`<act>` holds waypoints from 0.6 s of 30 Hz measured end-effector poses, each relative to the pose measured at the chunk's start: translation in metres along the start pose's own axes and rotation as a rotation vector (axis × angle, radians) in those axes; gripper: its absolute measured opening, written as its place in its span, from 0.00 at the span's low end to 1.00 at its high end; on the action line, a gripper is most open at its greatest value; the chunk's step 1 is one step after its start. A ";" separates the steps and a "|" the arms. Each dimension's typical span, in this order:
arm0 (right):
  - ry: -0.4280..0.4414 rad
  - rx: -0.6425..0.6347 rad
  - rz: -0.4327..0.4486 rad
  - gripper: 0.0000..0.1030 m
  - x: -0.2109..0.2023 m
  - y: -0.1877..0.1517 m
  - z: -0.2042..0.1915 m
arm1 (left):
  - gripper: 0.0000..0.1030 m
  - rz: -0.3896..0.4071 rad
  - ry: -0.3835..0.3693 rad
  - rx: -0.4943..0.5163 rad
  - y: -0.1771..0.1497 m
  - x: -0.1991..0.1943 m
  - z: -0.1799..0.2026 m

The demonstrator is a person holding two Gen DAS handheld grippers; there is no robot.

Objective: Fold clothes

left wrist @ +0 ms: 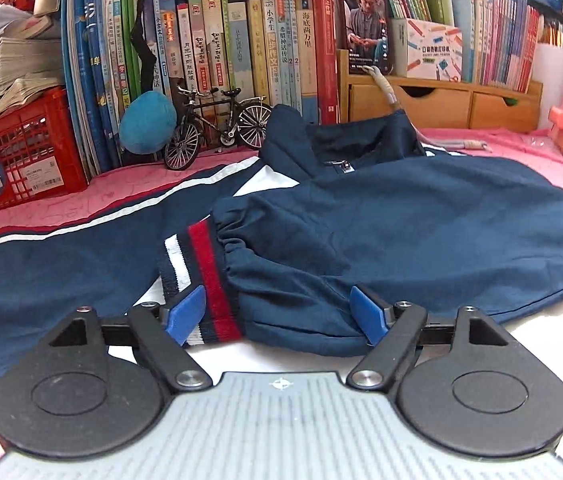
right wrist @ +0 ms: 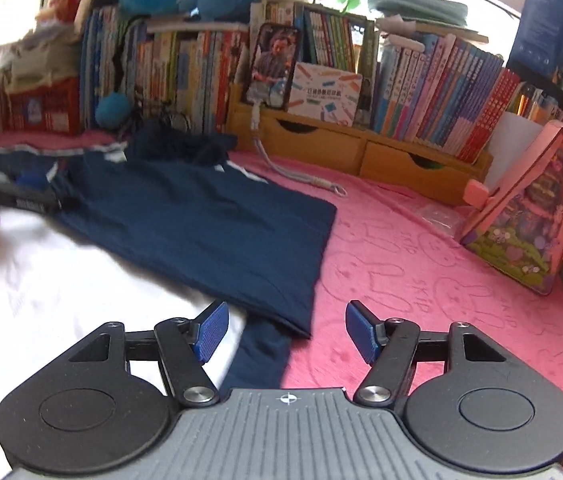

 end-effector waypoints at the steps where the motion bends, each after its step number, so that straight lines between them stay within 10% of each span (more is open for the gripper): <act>1: 0.040 0.049 0.015 0.64 0.005 0.010 -0.007 | 0.79 -0.003 0.001 0.001 0.000 0.000 0.000; 9: 0.170 0.263 -0.111 0.64 0.107 0.037 -0.069 | 0.81 -0.014 0.005 0.005 0.001 0.001 0.000; 18: -0.113 0.132 -0.156 0.64 0.128 0.002 -0.039 | 0.83 -0.019 0.005 0.006 0.001 0.001 0.000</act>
Point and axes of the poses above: each gripper's, at about its wrist camera, not at the fingertips, and x roughly the way its jaws point, z to its right, y to its top, the point moved 5 cm from there along x, roughly the way its jaws point, and after that the axes turned 2 degrees about -y, right-handed, at the moved point
